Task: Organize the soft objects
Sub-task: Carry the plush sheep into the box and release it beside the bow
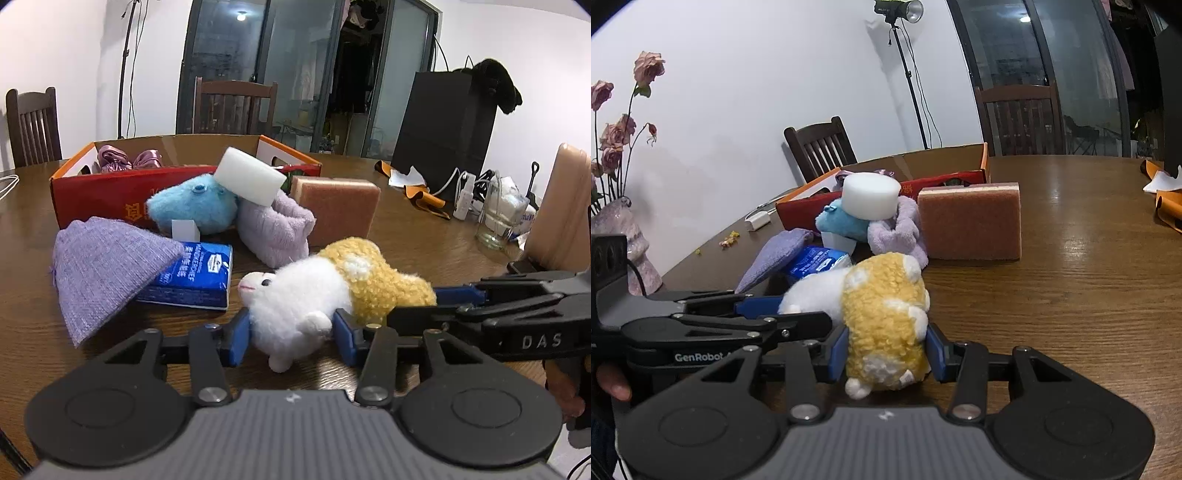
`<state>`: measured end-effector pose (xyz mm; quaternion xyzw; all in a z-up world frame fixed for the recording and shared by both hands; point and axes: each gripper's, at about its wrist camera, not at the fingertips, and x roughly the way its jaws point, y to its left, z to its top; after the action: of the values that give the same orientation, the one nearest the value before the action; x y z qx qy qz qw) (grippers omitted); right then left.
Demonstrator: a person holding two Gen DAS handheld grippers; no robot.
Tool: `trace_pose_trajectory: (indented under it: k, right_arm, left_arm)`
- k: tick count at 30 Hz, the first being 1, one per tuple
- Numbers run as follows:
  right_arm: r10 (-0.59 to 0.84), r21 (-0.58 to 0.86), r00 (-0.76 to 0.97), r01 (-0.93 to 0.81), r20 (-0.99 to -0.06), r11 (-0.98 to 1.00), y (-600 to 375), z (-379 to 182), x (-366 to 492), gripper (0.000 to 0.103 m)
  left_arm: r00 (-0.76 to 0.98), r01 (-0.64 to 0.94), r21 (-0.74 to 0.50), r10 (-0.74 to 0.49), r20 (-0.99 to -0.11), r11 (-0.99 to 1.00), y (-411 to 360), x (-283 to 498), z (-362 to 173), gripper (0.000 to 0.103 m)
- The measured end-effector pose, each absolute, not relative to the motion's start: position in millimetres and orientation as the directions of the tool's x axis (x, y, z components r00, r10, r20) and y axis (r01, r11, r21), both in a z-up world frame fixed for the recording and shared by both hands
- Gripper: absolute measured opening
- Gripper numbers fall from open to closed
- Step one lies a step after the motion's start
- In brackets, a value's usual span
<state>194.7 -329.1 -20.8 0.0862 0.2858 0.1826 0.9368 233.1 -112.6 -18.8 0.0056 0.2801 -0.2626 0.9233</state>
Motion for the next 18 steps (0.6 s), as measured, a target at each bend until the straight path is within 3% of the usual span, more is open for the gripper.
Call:
trace_pose_trajectory:
  k: [5,11,14,18]
  right_arm:
    - [0.416,0.279,0.784,-0.318,-0.459,0.906,-331.8,2.0,192.3,0.043]
    - [0.414,0.202,0.832,-0.364,-0.368,0.91,-333.4,58.0,245.5,0.043]
    - [0.393,0.172,0.846,-0.354,-0.361,0.919,-335.3,80.3,308.0,0.043]
    - [0.33,0.149,0.84,-0.295,-0.431,0.944,-341.9,88.1,409.7,0.043]
  left_arm:
    - [0.732,0.496,-0.153,-0.506,-0.455,0.855,-104.0,232.2,10.9,0.047]
    - [0.754,0.535,-0.15,-0.55,-0.359,0.831,-100.6,302.5,81.3,0.047]
    - [0.754,0.539,-0.128,-0.545,-0.366,0.832,-110.9,370.4,99.1,0.047]
    - [0.699,0.528,-0.19,-0.55,-0.457,0.828,-126.1,483.6,91.7,0.047]
